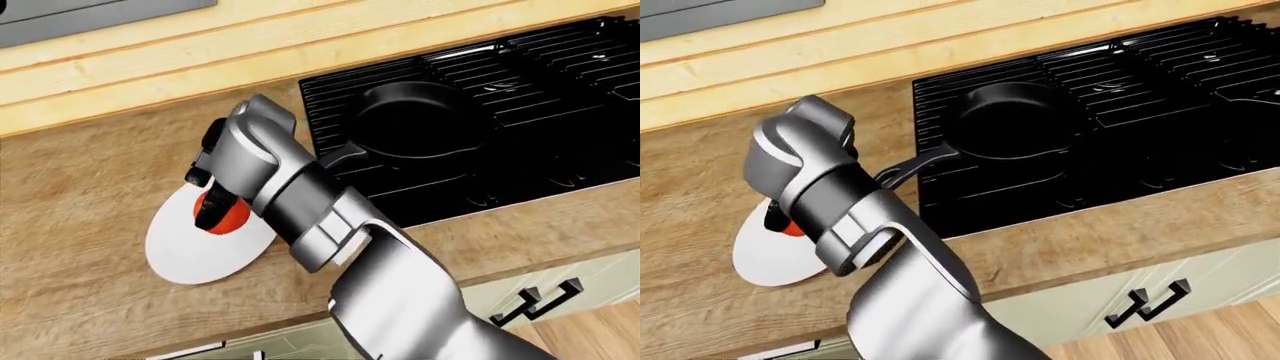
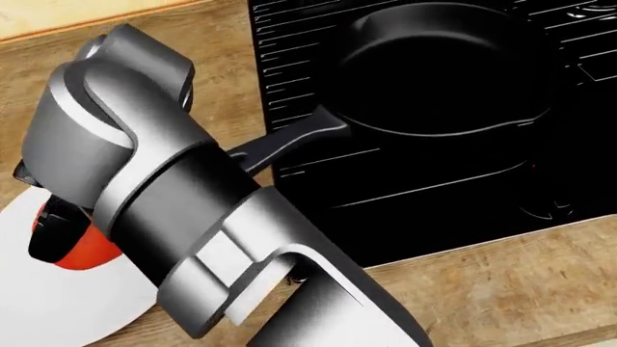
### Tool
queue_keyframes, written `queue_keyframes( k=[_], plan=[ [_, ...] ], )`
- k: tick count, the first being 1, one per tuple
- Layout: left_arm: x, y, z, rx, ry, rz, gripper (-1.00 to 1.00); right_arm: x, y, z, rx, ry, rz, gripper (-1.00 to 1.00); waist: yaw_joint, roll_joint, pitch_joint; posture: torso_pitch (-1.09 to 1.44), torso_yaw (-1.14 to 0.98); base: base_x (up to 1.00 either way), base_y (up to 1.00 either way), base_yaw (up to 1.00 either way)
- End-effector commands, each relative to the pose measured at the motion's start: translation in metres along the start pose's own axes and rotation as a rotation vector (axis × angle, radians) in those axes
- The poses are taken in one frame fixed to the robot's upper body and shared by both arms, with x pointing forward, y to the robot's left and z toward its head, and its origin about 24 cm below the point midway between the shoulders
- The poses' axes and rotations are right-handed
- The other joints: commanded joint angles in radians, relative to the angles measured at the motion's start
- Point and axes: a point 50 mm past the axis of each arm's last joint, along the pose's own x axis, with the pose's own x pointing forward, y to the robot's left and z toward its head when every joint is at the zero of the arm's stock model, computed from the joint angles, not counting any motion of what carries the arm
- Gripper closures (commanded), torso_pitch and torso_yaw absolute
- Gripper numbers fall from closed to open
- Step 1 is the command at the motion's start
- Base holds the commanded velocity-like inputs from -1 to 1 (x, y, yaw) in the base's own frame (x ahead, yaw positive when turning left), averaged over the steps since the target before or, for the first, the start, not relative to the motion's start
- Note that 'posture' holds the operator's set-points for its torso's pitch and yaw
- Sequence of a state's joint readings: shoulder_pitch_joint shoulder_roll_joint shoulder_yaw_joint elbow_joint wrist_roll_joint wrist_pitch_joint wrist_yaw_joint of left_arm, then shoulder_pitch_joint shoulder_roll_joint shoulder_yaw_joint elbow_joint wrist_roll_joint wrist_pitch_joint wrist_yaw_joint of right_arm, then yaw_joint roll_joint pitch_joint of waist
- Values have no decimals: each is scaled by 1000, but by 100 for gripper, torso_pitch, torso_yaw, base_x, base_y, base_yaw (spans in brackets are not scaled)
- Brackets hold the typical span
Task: Pick the tomato from the pan and place it on the plate.
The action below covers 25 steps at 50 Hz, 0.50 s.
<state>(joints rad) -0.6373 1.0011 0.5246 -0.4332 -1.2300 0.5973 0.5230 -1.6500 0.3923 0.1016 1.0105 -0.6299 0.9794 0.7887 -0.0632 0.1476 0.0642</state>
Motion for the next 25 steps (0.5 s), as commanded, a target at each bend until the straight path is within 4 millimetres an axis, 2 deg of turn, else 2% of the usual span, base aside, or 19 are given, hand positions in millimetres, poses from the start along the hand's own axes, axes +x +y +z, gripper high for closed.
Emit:
queue_keyframes(
  k=[1, 2, 4, 5, 12, 20, 25],
  plan=[
    [0, 0, 13, 0, -63, 3, -100, -17, -7, 20, -37, -96, -69, 100, -1, 9, -26, 0, 0, 0, 0, 0],
    [0, 0, 13, 0, -63, 3, -100, -17, -8, 20, -34, -99, -73, 100, -1, 9, -25, 0, 0, 0, 0, 0],
    [0, 0, 14, -1, -64, 3, -100, -17, -11, 21, -22, -106, -89, 47, 0, 9, -25, 0, 0, 0, 0, 0],
    [0, 1, 13, -1, -64, 4, -100, -18, -15, 21, -17, -113, -111, -100, 0, 9, -24, 0, 0, 0, 0, 0],
    [-1, 0, 13, 0, -64, 2, -100, -40, -28, 36, -7, -159, -155, -100, 1, 6, -23, 0, 0, 0, 0, 0],
    [0, 0, 13, 2, -63, 1, -100, -53, -37, 41, 6, -175, -171, -100, 1, 4, -19, 0, 0, 0, 0, 0],
    [0, 1, 13, 2, -64, 3, -100, -70, -48, 46, 15, -195, -202, -100, 1, 3, -17, 0, 0, 0, 0, 0]
  ],
)
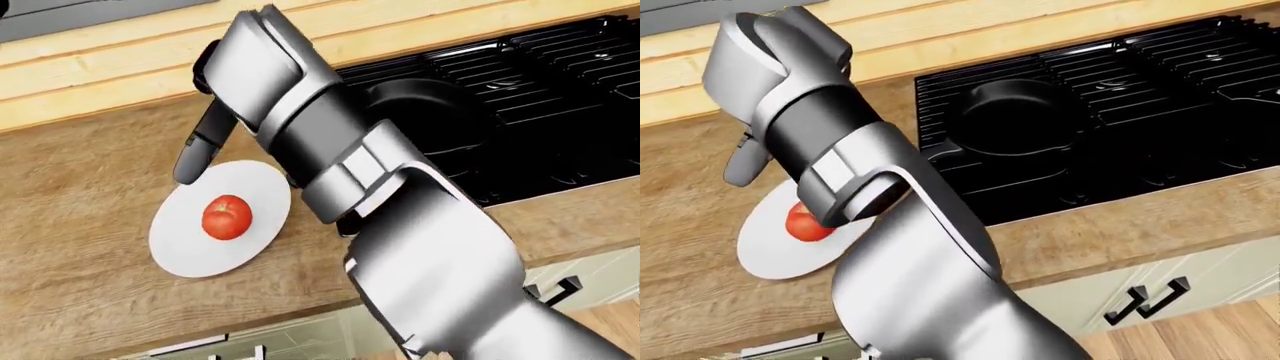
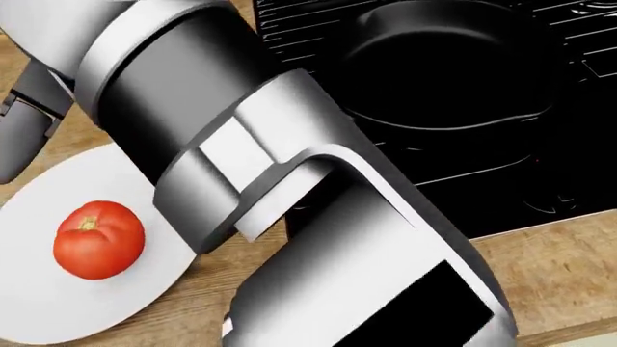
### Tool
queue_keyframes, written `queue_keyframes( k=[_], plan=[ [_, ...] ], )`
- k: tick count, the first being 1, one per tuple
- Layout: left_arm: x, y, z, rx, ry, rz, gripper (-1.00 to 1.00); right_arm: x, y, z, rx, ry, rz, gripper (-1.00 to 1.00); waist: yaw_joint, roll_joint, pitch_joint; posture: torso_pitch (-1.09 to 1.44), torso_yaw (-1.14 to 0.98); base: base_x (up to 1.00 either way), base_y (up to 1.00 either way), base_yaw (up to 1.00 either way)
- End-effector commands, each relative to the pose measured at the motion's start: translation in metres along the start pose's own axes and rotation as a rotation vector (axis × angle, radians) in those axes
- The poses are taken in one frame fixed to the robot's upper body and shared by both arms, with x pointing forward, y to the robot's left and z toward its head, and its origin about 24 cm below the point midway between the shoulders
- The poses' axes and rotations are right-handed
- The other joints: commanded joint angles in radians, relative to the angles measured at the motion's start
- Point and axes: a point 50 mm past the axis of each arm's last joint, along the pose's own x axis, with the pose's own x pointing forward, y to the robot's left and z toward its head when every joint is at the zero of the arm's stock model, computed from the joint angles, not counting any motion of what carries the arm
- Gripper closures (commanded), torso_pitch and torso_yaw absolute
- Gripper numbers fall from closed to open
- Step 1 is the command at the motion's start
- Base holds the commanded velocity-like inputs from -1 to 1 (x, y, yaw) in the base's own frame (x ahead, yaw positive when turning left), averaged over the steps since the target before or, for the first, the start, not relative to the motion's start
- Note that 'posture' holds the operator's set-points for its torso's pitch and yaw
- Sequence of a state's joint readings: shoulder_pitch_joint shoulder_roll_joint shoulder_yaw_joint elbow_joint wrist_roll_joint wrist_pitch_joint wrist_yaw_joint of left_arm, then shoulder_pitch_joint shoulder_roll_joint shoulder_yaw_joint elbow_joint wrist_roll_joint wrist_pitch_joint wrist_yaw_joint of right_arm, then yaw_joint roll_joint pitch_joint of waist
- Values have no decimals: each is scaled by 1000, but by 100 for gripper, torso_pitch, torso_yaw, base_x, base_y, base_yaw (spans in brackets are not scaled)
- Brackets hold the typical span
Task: Pick the tomato from the pan and place it on the plate.
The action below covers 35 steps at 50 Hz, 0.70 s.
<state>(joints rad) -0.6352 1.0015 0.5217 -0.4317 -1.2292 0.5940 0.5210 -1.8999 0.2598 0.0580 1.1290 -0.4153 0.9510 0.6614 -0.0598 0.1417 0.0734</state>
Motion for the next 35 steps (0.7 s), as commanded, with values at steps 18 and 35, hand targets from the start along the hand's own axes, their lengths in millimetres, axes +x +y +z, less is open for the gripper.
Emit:
queue_keyframes(
  k=[18, 35],
  plan=[
    [-1, 2, 12, 4, -61, 10, -100, -127, -82, 55, 198, -422, -260, -100, 5, -9, -14, 0, 0, 0, 0, 0],
    [-1, 2, 11, 10, -59, 12, -100, -203, -137, 15, 425, -685, -455, -100, 18, -36, -2, 0, 0, 0, 0, 0]
  ],
)
